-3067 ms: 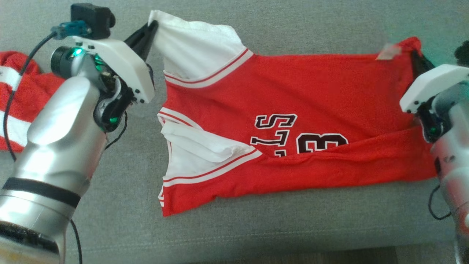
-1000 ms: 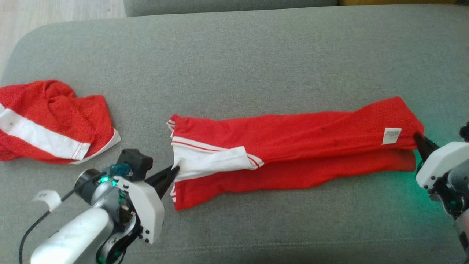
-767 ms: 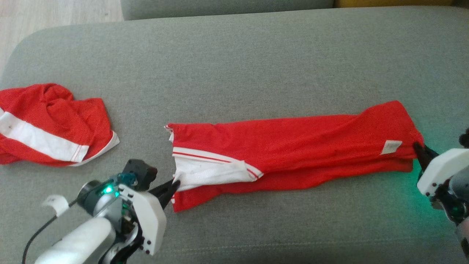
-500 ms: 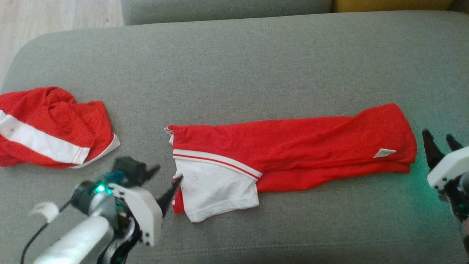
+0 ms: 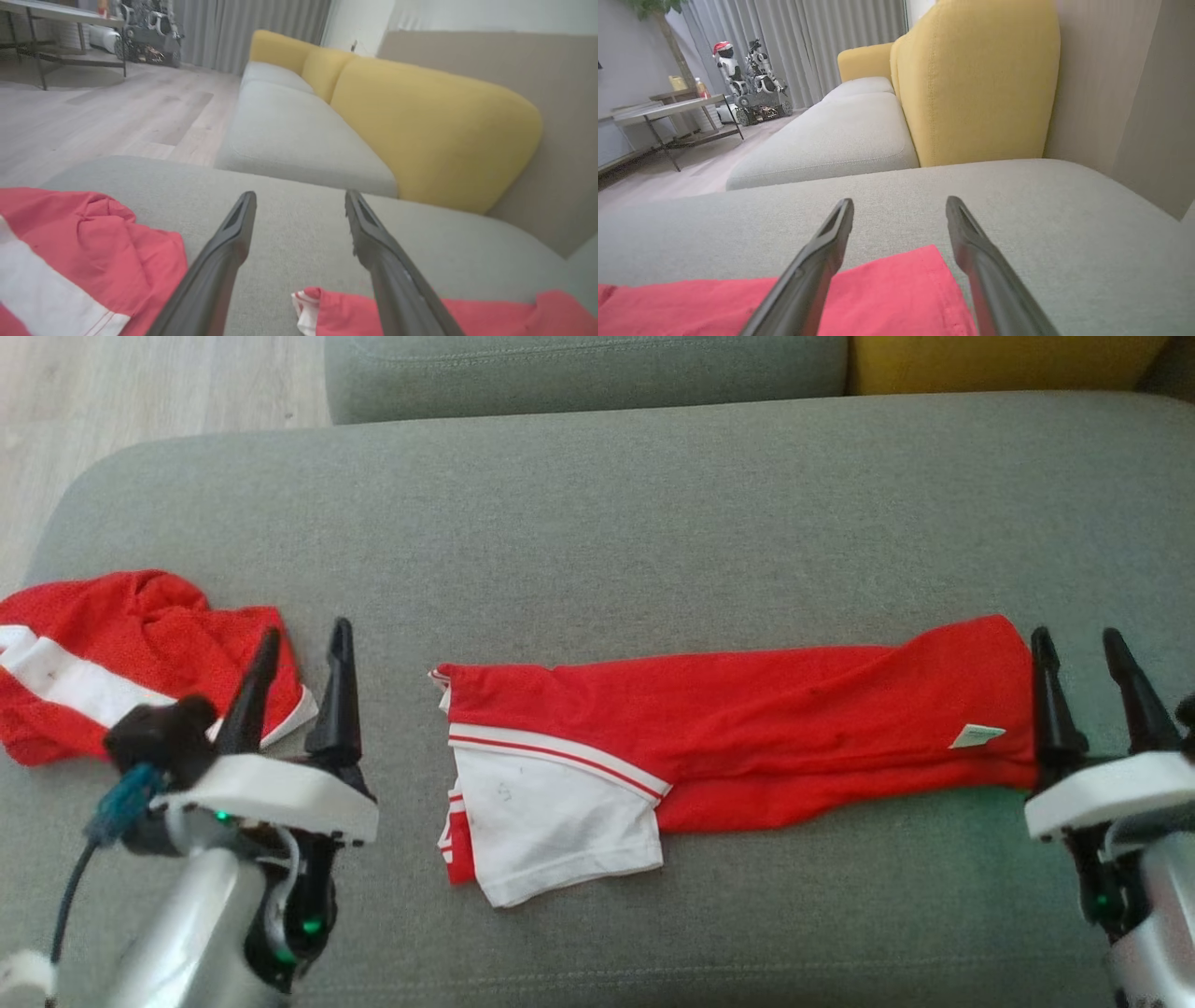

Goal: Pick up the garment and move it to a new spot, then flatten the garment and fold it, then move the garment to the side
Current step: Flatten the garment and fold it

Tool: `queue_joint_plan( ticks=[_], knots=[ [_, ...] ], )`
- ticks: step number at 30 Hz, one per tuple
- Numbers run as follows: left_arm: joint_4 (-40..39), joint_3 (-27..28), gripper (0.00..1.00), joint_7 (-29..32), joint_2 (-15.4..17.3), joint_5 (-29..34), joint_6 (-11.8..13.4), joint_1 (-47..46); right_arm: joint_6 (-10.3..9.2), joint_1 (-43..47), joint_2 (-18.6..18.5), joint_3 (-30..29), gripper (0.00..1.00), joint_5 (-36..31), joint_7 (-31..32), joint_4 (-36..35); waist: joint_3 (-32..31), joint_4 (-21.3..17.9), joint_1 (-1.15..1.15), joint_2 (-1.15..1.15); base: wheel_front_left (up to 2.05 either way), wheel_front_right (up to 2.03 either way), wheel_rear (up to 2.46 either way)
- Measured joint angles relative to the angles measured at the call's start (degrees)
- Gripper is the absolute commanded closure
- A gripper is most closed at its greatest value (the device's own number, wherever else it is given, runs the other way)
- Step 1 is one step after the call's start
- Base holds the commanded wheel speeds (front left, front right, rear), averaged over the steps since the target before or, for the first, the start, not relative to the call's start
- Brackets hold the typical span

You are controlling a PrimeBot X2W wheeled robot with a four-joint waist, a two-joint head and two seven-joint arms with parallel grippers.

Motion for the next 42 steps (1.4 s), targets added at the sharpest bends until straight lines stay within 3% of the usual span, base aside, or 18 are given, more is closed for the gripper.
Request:
queue_joint_plan(
  ticks=[2,6,11,16,20,36,42],
  knots=[
    [-2.1,5.5,0.00,0.0,-3.7,3.4,-0.4,2.5,0.00,1.4,0.4,-0.8,0.00,-4.6,-1.3,-1.4,-0.2,0.0,0.00,0.00,0.00,0.00,0.00],
    [-4.1,11.4,0.00,0.0,-11.0,11.0,-4.2,8.2,0.00,3.3,3.6,-3.3,0.00,-9.9,-2.3,-3.8,-0.1,0.2,0.00,0.00,0.00,0.00,0.00],
    [-3.3,17.3,0.00,0.0,-16.4,17.3,-9.6,12.6,0.00,5.4,6.5,-5.8,0.00,-14.5,-2.4,-5.7,0.6,0.7,0.00,0.00,0.00,0.00,0.00],
    [-1.4,20.3,0.00,0.0,-18.1,20.8,-13.4,12.6,0.00,5.7,8.1,-8.7,0.00,-16.2,-2.4,-6.4,1.5,1.2,0.00,0.00,0.00,0.00,0.00],
    [0.3,20.8,0.00,0.0,-18.2,22.3,-15.4,12.3,0.00,5.4,9.0,-11.5,0.00,-16.1,-2.5,-1.5,2.2,1.4,0.00,0.00,0.00,0.00,0.00],
    [1.4,18.9,0.00,0.0,-18.5,22.5,-15.5,9.4,0.00,-6.7,9.0,-20.7,0.00,-17.8,2.4,19.8,5.9,3.1,0.00,0.00,0.00,0.00,0.00],
    [1.5,18.9,0.00,0.0,-18.5,22.5,-15.3,9.0,0.00,-9.8,9.1,-19.8,0.00,-14.9,3.8,25.1,6.6,3.4,0.00,0.00,0.00,0.00,0.00]
  ],
)
